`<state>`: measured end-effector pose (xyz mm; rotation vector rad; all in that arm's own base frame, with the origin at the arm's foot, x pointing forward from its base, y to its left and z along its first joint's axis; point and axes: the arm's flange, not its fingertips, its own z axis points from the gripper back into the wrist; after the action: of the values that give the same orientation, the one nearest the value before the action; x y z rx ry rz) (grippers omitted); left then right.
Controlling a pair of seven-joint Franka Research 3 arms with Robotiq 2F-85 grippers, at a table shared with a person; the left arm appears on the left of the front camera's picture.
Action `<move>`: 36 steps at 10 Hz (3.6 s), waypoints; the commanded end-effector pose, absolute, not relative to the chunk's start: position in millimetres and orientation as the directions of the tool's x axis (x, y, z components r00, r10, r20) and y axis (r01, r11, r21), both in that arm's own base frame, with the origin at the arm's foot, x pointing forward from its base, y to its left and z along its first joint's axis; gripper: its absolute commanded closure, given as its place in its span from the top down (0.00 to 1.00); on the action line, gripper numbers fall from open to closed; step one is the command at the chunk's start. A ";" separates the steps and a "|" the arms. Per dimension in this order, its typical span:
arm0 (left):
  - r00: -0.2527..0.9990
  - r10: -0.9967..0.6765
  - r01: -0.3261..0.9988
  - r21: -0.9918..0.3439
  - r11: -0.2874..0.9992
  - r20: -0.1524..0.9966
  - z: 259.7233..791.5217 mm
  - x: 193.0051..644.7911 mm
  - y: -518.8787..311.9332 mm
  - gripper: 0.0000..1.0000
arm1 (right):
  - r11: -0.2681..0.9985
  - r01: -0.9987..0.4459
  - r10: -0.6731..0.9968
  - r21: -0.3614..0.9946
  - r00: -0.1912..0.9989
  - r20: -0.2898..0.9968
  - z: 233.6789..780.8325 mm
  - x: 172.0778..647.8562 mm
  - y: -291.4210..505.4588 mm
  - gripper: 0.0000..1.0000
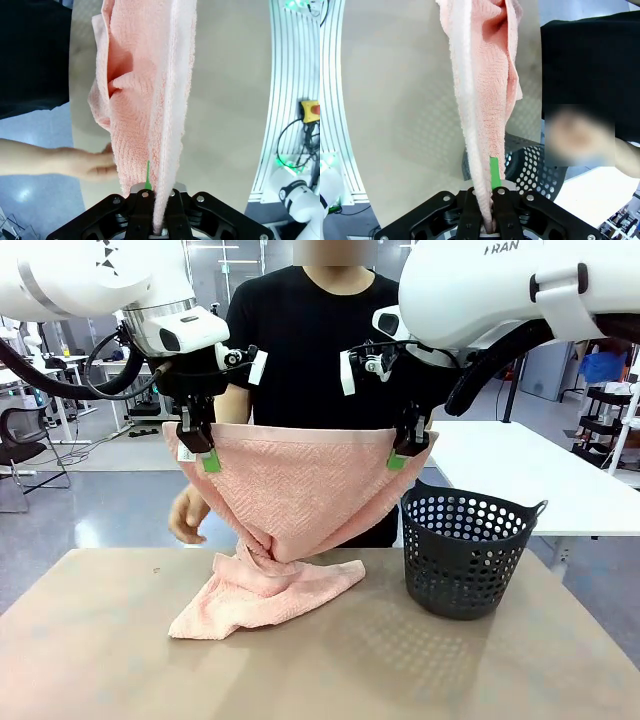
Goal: Fold the towel.
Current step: Release the end of the 100 cm Hotel Towel you were holding and grab the top end of the folded side.
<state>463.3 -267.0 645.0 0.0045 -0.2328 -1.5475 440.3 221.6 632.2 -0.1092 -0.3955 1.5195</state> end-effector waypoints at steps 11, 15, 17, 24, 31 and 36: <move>0.008 -0.990 0.988 0.155 0.030 0.138 645.7 463.9 -266.4 0.00 | 0.050 -0.947 0.985 -0.318 -0.007 0.175 632.5 441.5 220.9 0.00; 0.008 -0.990 0.988 0.155 0.030 0.138 645.7 463.9 -266.4 0.00 | 0.050 -0.947 0.985 -0.318 -0.007 0.175 632.5 441.5 220.9 0.00; 0.008 -0.990 0.988 0.155 0.030 0.138 645.7 463.9 -266.4 0.00 | 0.050 -0.947 0.985 -0.318 -0.007 0.175 632.5 441.5 220.9 0.00; 0.008 -0.990 0.988 0.155 0.030 0.138 645.7 463.9 -266.4 0.00 | 0.050 -0.947 0.985 -0.318 -0.007 0.175 632.5 441.5 220.9 0.00; 0.008 -0.990 0.988 0.155 0.030 0.138 645.7 463.9 -266.4 0.00 | 0.050 -0.947 0.985 -0.318 -0.007 0.175 632.5 441.5 220.9 0.00; 0.008 -0.990 0.988 0.155 0.030 0.138 645.7 463.9 -266.4 0.00 | 0.050 -0.947 0.985 -0.318 -0.007 0.175 632.5 441.5 220.9 0.00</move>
<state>463.3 -267.0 645.0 0.0044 -0.2327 -1.5475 440.2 221.8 632.2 -0.1093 -0.3954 1.5201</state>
